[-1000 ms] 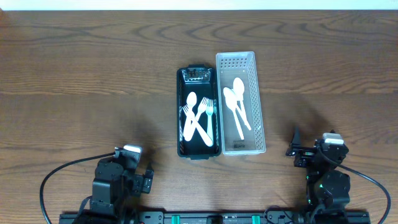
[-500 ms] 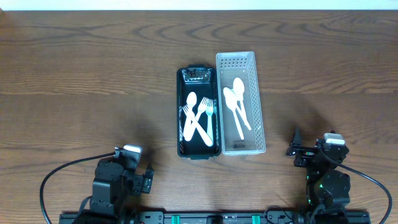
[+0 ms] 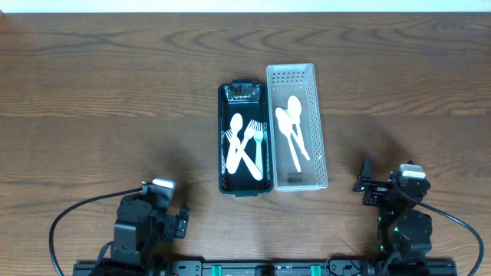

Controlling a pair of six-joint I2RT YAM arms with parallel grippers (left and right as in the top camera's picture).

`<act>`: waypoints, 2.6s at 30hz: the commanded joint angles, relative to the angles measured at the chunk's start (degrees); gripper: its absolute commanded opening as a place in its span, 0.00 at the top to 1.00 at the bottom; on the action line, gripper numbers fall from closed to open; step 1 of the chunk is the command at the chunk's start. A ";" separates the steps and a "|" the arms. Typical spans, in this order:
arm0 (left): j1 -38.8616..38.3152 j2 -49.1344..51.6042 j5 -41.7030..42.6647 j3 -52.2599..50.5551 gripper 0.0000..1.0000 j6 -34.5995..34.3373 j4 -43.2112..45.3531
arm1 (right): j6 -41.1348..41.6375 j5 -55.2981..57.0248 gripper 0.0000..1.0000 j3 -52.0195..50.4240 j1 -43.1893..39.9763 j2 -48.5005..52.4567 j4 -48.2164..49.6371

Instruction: Pack container

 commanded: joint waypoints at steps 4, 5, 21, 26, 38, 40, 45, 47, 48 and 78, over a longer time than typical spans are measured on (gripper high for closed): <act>0.33 -0.57 -0.96 -0.09 0.02 -0.11 -0.07 | 0.96 0.26 0.01 -0.11 0.66 -0.39 -0.22; 0.87 -1.11 -1.42 -0.09 0.02 -0.02 -0.09 | 0.96 0.26 0.01 -0.11 0.66 -0.39 -0.22; 3.61 -12.04 -0.20 -15.34 0.02 4.24 42.29 | 0.96 0.26 0.01 -0.11 0.66 -0.39 -0.22; 5.27 -12.04 -0.26 -20.65 0.02 2.01 48.76 | 0.96 0.26 0.01 -0.11 0.66 -0.39 -0.22; 6.12 -12.00 -0.24 -20.65 0.02 -5.25 44.94 | 0.96 0.26 0.01 -0.11 0.66 -0.39 -0.22; 6.12 -11.82 -0.24 -20.65 0.02 -5.25 44.94 | 0.96 0.26 0.01 -0.11 0.66 -0.39 -0.22; 6.12 -11.47 -0.24 -20.65 0.02 -5.25 44.94 | 0.96 0.26 0.01 -0.11 0.66 -0.39 -0.22; 6.12 -11.47 -0.24 -20.65 0.02 -5.25 44.94 | 0.96 0.26 0.01 -0.11 0.66 -0.39 -0.24; 6.12 -11.47 -0.24 -20.65 0.02 -5.25 44.94 | 0.96 0.26 0.01 -0.11 0.66 -0.39 -0.22; 6.12 -11.47 -0.24 -20.65 0.02 -5.25 44.94 | 0.96 0.26 0.01 -0.11 0.66 -0.39 -0.22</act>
